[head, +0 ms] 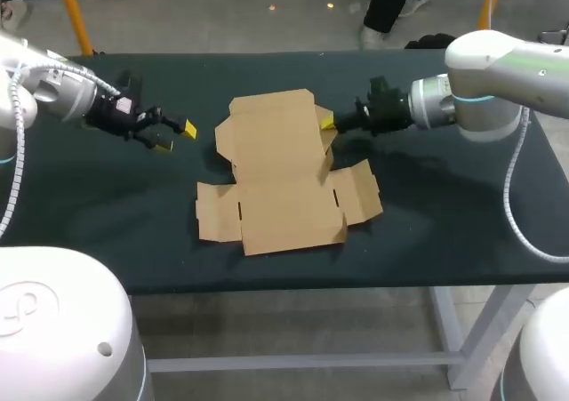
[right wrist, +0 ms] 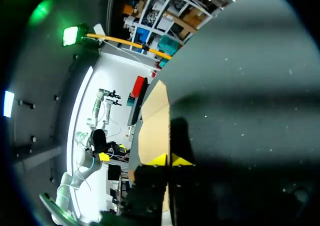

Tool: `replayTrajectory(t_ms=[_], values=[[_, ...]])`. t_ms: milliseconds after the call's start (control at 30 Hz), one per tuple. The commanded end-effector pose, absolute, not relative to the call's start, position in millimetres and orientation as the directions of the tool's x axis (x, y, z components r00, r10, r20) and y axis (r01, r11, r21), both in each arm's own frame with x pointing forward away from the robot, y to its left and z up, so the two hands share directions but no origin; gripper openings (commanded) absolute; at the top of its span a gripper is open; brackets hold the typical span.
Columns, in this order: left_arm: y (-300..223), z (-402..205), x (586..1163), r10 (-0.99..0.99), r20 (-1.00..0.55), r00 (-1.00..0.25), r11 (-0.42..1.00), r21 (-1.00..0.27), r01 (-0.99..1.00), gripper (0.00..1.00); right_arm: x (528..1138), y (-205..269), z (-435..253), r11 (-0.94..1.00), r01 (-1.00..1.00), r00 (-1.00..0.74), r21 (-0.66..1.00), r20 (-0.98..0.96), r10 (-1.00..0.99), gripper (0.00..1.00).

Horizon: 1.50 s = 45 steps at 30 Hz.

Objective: Assemble the packaging by folding the flat box into shape, placing the metal phone stand inside, and closing the box properly

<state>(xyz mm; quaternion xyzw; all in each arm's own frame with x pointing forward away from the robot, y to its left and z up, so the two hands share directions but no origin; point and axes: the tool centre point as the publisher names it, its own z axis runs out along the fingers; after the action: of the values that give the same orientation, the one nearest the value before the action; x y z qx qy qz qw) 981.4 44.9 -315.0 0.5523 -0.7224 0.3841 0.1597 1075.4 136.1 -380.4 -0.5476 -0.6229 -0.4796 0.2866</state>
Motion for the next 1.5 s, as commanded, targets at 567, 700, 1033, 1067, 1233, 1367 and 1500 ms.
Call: replayTrajectory(t_ms=[567,700,1033,1067,1233,1367,1500], values=[[41.9,-323.9,974.5,-0.577,0.681,-0.452,0.118,-0.478,-0.871,1.00,1066.4,130.1,-371.2,-0.076,0.940,-0.275,0.332,0.874,0.401,0.00],[43.4,-320.0,977.6,-0.556,0.660,-0.506,0.128,-0.533,-0.836,1.00,1061.0,129.5,-361.9,-0.085,0.920,-0.323,0.382,0.864,0.385,0.00],[40.1,-314.5,997.6,-0.491,0.623,-0.609,0.164,-0.620,-0.767,1.00,1060.0,126.3,-345.2,-0.110,0.874,-0.412,0.473,0.842,0.349,0.00],[38.4,-314.1,999.7,-0.488,0.621,-0.614,0.168,-0.623,-0.764,1.00,1060.2,126.1,-344.0,-0.116,0.868,-0.420,0.483,0.838,0.349,0.00],[27.8,-311.2,1010.7,-0.459,0.603,-0.653,0.192,-0.650,-0.735,1.00,1062.2,125.7,-338.3,-0.124,0.845,-0.462,0.521,0.826,0.324,0.00],[22.1,-308.7,1019.8,-0.440,0.589,-0.678,0.184,-0.680,-0.710,1.00,1065.5,125.7,-334.5,-0.139,0.830,-0.482,0.540,0.821,0.306,0.00],[19.6,-308.5,1028.8,-0.431,0.576,-0.694,0.161,-0.708,-0.688,1.00,1068.2,125.5,-329.7,-0.158,0.813,-0.508,0.561,0.815,0.279,0.00]])
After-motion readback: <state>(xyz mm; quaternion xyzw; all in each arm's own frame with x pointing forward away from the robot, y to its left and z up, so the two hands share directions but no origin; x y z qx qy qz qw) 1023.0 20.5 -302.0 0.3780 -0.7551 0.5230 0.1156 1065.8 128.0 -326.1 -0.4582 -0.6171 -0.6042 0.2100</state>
